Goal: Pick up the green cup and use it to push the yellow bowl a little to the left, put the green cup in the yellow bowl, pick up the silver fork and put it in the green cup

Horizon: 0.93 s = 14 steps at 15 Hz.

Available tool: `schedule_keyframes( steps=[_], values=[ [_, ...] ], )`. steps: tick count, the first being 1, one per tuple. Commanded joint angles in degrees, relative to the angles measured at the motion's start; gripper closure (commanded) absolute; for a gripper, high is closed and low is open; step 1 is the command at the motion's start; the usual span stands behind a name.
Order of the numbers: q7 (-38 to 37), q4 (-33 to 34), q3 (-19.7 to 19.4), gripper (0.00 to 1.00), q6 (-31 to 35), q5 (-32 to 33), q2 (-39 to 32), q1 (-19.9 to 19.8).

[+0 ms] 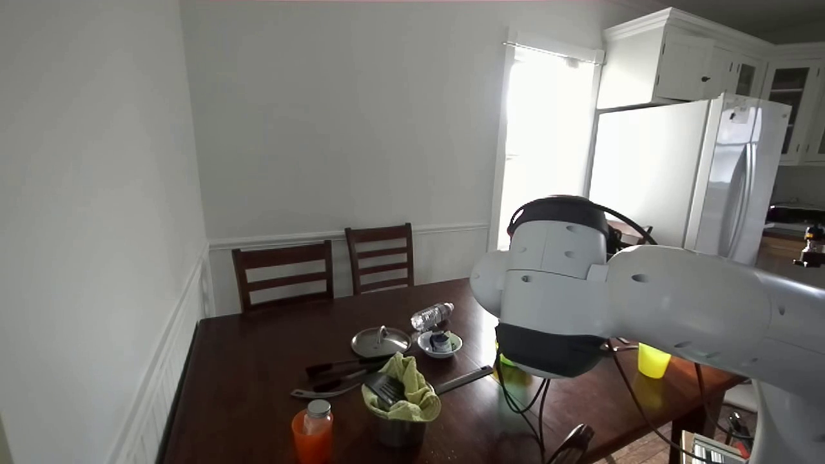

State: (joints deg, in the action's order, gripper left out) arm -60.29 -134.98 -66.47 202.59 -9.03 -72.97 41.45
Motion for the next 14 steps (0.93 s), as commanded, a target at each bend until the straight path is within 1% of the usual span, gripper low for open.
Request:
schedule_keyframes(
  steps=[1, 2, 3, 5, 7, 9, 12, 14],
  values=[
    [9.7, -0.3, 2.7, 0.1, 1.6, -9.4, 3.5, -1.4],
    [11.7, -0.1, 2.9, 0.04, 1.5, -11.3, 4.1, -1.6],
    [13.6, 0.0, 3.2, 0.0, 1.5, -12.7, 5.1, -1.9],
    [17.7, 0.2, 3.6, 0.0, 1.3, -13.8, 8.3, -2.9],
    [22.3, 0.4, 3.7, 0.0, 0.3, -13.0, 12.4, -4.0],
    [27.6, 0.4, 4.2, 0.0, -0.8, -11.3, 18.1, -5.6],
    [36.3, 0.9, 4.9, 0.0, -3.7, -10.9, 25.3, -7.8],
    [41.6, 1.5, 4.7, 0.0, -7.2, -11.2, 29.0, -8.3]
  ],
)
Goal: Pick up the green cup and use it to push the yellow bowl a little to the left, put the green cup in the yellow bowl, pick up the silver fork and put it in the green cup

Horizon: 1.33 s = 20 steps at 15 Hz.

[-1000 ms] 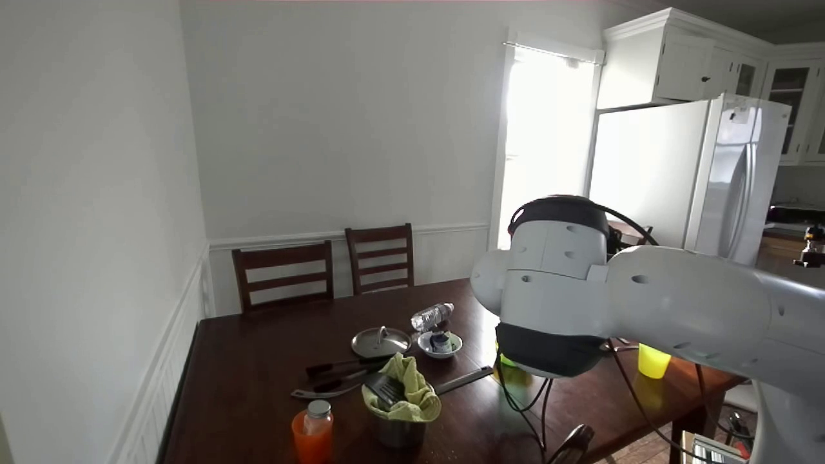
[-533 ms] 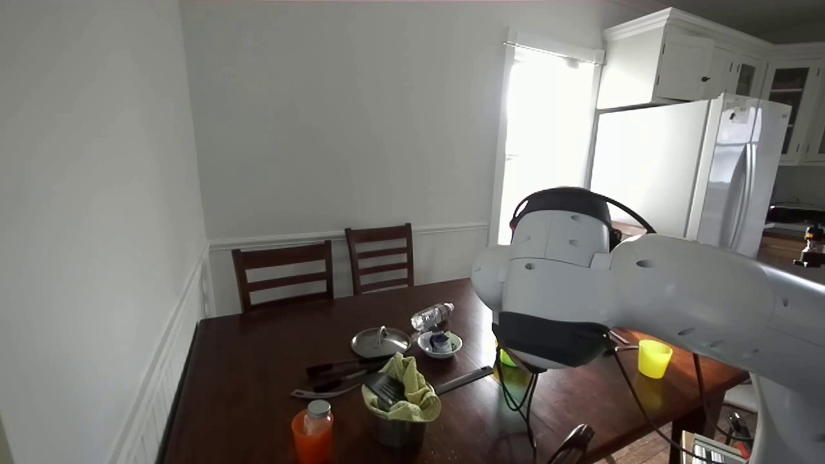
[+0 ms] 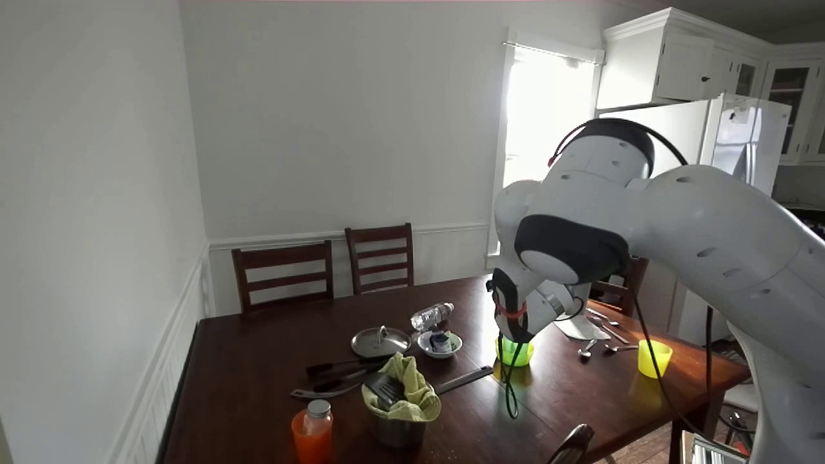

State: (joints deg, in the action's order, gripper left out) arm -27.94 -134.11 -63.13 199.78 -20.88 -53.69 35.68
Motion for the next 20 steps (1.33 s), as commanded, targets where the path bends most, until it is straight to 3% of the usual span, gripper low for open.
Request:
schedule_keyframes(
  steps=[1, 5, 11, 16, 20],
  values=[
    [11.3, 1.0, 1.0, 0.0, -6.9, 0.9, 11.4, -2.6],
    [15.3, 3.2, -0.3, 0.0, -17.2, 2.5, 16.7, -2.8],
    [14.0, 7.4, -0.3, 0.0, -32.7, 8.8, 23.9, -5.3],
    [11.8, 10.6, 4.7, 0.0, -42.8, 14.2, 31.1, -11.1],
    [10.8, 11.8, 12.3, 0.0, -47.0, 15.9, 36.2, -18.3]
  ],
)
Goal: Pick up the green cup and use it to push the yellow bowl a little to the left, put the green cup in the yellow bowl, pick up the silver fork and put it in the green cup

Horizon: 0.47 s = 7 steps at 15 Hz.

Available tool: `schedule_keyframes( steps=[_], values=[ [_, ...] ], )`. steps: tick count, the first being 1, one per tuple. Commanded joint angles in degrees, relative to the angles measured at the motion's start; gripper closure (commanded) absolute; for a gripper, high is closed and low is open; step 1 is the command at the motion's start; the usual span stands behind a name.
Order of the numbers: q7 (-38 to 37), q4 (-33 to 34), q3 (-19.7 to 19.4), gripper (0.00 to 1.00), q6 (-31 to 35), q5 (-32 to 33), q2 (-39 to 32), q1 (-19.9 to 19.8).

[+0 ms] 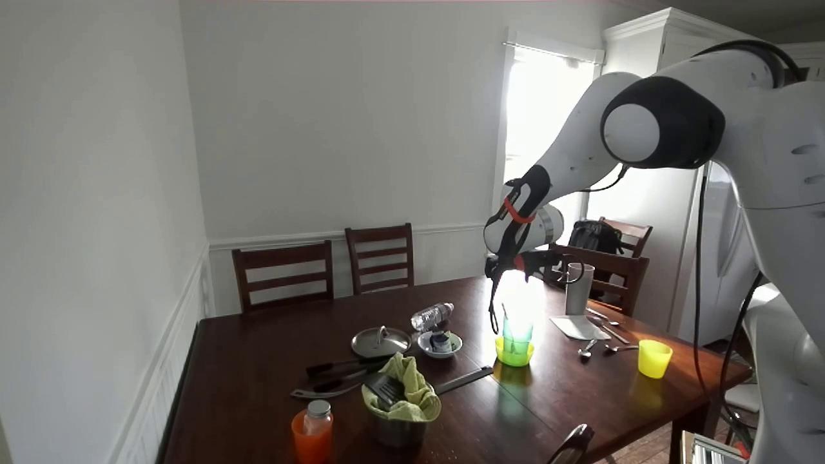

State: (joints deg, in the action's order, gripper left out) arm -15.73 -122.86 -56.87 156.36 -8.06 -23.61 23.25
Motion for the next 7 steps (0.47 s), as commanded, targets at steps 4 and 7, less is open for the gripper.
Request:
schedule_keyframes(
  steps=[4, 7],
  values=[
    [-3.3, 1.0, 13.1, 0.0, -2.9, 5.6, 6.5, -12.6],
    [-3.1, 1.0, 14.9, 0.0, -3.4, 5.5, 7.7, -14.4]
  ],
)
